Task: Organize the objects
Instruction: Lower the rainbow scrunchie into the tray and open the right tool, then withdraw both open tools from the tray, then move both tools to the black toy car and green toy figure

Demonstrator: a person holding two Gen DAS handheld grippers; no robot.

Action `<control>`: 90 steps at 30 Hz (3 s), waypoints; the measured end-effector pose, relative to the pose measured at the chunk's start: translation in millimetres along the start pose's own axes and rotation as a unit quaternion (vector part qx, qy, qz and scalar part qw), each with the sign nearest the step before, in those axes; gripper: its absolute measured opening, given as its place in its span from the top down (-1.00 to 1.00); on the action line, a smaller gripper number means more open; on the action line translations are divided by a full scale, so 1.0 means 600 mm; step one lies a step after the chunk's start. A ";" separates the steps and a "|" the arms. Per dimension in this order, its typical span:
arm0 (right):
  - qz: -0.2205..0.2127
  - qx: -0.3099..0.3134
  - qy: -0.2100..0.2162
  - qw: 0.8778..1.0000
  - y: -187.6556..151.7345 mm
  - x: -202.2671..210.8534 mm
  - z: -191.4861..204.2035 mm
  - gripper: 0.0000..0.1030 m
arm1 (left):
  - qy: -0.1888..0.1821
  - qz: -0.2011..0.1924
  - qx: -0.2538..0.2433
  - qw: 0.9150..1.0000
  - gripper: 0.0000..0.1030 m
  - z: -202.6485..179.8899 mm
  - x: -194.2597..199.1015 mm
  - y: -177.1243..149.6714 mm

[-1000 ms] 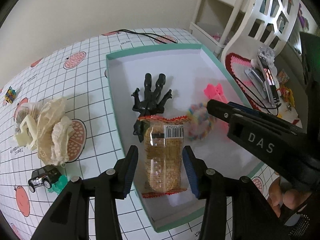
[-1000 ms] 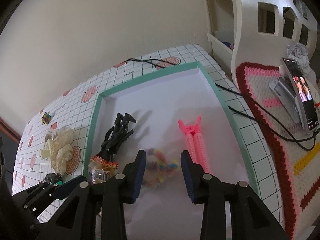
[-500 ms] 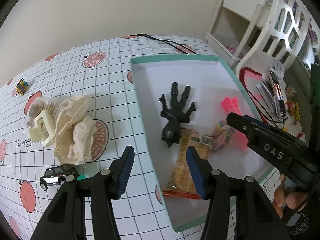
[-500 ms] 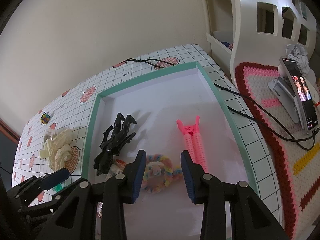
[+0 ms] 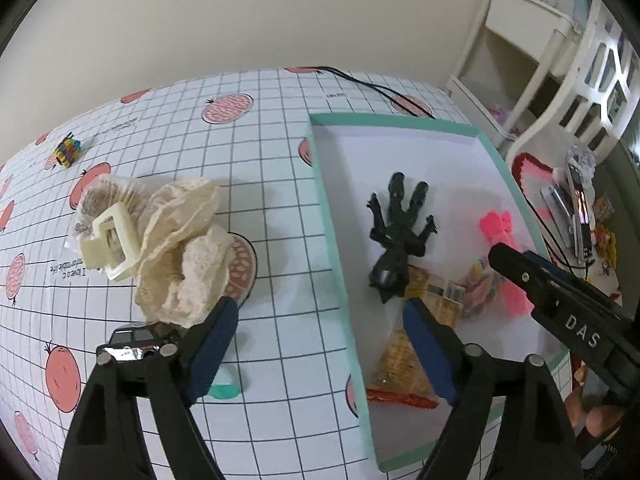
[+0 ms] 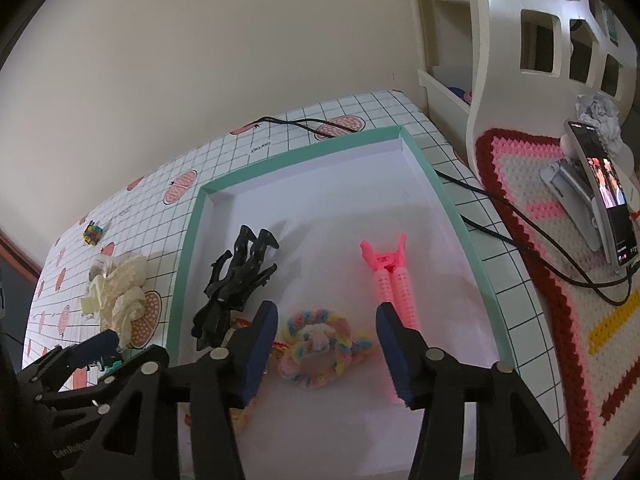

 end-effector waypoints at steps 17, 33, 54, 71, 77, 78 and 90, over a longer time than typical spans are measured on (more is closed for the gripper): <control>-0.015 0.002 0.000 1.000 0.004 0.003 0.000 -0.94 | 0.034 -0.024 0.022 0.999 -0.99 0.034 0.003 0.014; -0.030 0.008 0.008 1.000 0.010 0.008 0.011 -1.00 | 0.044 -0.045 0.041 0.997 -0.99 0.056 0.013 0.027; -0.035 0.114 0.083 0.989 0.005 -0.003 0.210 -1.00 | 0.123 -0.053 0.180 0.974 -0.99 0.304 0.056 0.026; 0.084 0.214 0.114 0.966 -0.123 -0.098 0.354 -1.00 | 0.099 0.059 0.213 0.970 -0.99 0.357 0.002 -0.045; 0.118 0.229 0.103 0.961 -0.157 -0.128 0.360 -0.95 | 0.083 0.067 0.208 0.972 -0.99 0.346 -0.001 -0.050; 0.121 0.231 0.102 0.960 -0.161 -0.131 0.361 -0.94 | 0.080 0.069 0.207 0.973 -0.99 0.345 -0.002 -0.051; 0.139 0.262 0.065 0.953 -0.187 -0.158 0.359 -0.79 | 0.077 0.083 0.197 0.974 -0.99 0.339 -0.011 -0.058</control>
Point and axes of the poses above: each gripper's, at about its wrist camera, not at the fingertips, and x roughly against the way its jaws point, z to its left, y to its top, the point moved 9 cm from there along -x, roughly the way its jaws point, and after that the axes turned 10 degrees about y, right-handed, at the moved point
